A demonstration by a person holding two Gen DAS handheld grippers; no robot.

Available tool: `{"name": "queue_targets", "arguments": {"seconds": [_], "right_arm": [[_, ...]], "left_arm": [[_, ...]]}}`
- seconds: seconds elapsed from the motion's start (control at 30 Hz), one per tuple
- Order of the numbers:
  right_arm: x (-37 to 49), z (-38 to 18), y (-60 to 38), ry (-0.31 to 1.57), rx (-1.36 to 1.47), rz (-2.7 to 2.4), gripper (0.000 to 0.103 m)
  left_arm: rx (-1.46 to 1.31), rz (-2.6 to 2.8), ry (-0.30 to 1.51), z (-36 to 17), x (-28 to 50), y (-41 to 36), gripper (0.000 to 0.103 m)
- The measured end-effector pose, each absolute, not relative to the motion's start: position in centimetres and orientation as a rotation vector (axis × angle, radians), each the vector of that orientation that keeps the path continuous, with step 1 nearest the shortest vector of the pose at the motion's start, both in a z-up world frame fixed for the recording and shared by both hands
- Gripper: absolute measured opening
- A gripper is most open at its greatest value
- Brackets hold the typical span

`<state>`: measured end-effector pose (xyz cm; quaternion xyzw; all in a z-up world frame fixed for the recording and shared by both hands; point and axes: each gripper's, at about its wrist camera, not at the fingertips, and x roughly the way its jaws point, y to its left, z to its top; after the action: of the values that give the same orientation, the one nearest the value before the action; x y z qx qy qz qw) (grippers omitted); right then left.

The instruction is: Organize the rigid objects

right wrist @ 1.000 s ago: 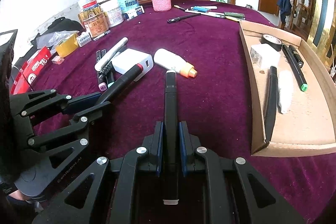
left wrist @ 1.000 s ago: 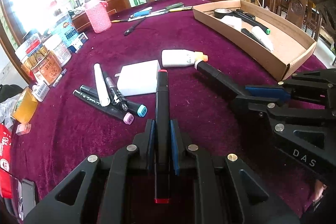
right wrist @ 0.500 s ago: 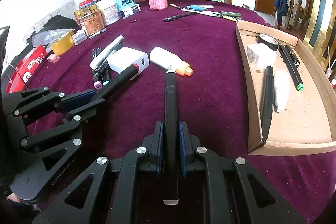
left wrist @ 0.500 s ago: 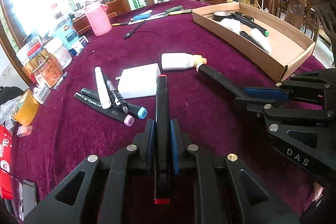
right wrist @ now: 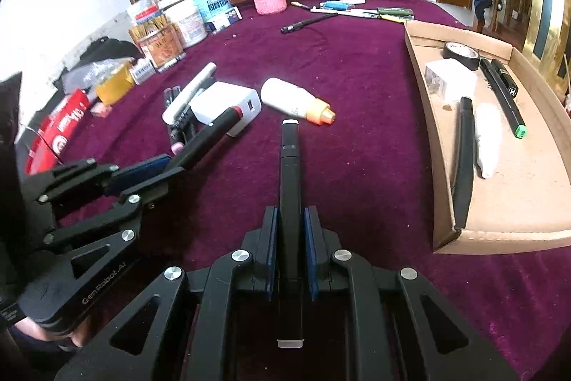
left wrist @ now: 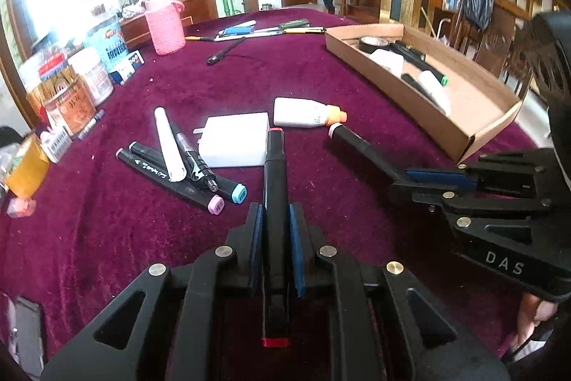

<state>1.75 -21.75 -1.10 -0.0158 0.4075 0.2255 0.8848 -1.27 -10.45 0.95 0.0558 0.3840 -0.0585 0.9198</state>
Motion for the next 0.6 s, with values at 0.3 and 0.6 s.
{"name": "queue_targets", "arguments": {"seconds": [0.3, 0.6], "right_arm": [[1.8, 0.1, -23.6, 0.839, 0.068, 0.525, 0.013], [1.6, 1.3, -26.7, 0.79, 0.142, 0.541, 0.013]], "left_arm": [[-0.019, -0.175, 0.811, 2.4, -1.0, -9.3, 0.012], [-0.018, -0.22, 0.803, 5.2, -0.5, -11.9, 0.012]]}}
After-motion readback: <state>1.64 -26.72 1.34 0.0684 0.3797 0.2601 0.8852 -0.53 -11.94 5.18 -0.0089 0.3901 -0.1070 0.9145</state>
